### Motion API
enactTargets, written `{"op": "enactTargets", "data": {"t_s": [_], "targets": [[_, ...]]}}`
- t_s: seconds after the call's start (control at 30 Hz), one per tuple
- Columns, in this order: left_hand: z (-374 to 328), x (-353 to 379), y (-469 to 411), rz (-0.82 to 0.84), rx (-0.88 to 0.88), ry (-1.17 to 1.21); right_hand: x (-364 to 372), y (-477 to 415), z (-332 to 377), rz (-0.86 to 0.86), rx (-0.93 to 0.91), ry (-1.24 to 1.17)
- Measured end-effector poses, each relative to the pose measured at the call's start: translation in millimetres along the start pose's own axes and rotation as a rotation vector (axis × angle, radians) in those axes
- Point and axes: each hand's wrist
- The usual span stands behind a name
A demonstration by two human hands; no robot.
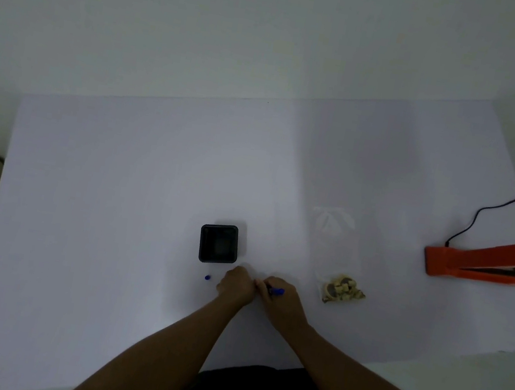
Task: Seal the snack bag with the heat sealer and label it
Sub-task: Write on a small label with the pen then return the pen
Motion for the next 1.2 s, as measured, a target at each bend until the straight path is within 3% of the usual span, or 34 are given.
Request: {"op": "enactTargets", "data": {"t_s": [0.83, 1.2], "targets": [[-0.3, 0.2, -1.9, 0.006, -0.006, 0.006, -4.2, -2.1, 2.4, -0.009, -0.042, 0.103], [-4.1, -3.4, 4.4, 0.000, -0.019, 0.020, -4.6, -2.5, 2.1, -0.014, 0.032, 0.090]]}}
Point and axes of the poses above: each hand's wrist, its own y-axis away from the middle knuckle, its own x-axis out of the palm, z = x × y, and after that the axes turned 8 degrees about -x, right-handed
